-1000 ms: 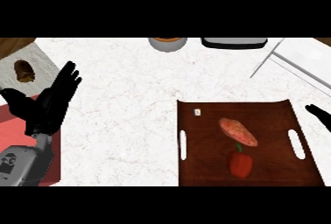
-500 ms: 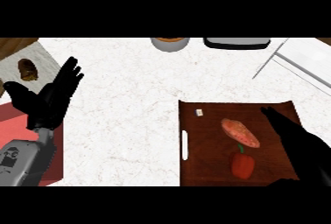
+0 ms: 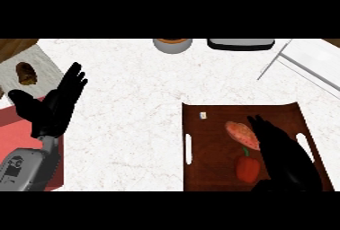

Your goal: Pick the bell pepper from the tray and place it in the tiered shelf

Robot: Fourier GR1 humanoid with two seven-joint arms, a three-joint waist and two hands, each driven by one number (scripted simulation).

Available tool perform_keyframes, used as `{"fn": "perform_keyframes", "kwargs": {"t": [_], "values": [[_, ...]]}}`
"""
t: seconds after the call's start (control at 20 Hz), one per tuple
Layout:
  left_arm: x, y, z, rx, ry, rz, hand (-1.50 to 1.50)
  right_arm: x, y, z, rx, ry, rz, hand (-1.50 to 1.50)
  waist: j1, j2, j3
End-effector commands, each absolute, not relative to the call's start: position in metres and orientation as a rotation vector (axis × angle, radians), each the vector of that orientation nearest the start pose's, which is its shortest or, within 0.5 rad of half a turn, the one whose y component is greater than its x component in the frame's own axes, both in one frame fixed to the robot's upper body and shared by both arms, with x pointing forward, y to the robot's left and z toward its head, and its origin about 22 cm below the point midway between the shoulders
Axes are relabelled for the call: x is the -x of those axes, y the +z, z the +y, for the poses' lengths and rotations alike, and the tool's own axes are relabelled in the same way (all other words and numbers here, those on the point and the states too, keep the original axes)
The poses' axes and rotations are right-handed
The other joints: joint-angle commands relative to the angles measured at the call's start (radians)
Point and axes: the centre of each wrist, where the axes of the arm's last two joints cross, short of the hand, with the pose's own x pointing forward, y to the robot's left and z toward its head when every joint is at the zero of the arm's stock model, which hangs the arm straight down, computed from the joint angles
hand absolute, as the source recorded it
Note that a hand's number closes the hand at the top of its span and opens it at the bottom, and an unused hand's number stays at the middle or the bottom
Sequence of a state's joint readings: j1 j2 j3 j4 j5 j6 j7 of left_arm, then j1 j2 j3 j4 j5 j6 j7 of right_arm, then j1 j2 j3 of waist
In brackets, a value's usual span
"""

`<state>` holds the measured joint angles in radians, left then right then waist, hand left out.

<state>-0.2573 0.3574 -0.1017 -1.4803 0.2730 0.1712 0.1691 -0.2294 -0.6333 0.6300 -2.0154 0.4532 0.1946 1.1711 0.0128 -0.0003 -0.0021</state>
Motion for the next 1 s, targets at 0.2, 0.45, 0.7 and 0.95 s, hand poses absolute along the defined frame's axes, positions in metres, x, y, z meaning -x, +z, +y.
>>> {"fn": "perform_keyframes", "kwargs": {"t": [0.2,0.45,0.7,0.95], "values": [[-0.296,0.047,0.273,-0.074,-0.068,-1.519,0.00,-0.210,0.102,-0.156,0.936,1.062,-0.662,-1.50,-0.006,0.001,0.000],[-0.296,0.059,0.270,-0.102,-0.038,-1.519,0.00,-0.194,0.102,-0.173,0.932,1.079,-0.641,-1.50,-0.018,-0.003,0.001],[-0.296,0.051,0.270,-0.091,-0.059,-1.531,0.00,-0.210,0.077,-0.156,0.930,1.027,-0.674,-1.50,-0.012,0.001,0.002],[-0.291,0.057,0.269,-0.072,-0.059,-1.535,0.00,-0.200,0.059,-0.165,0.909,1.027,-0.662,-1.50,-0.014,-0.001,0.002]]}}
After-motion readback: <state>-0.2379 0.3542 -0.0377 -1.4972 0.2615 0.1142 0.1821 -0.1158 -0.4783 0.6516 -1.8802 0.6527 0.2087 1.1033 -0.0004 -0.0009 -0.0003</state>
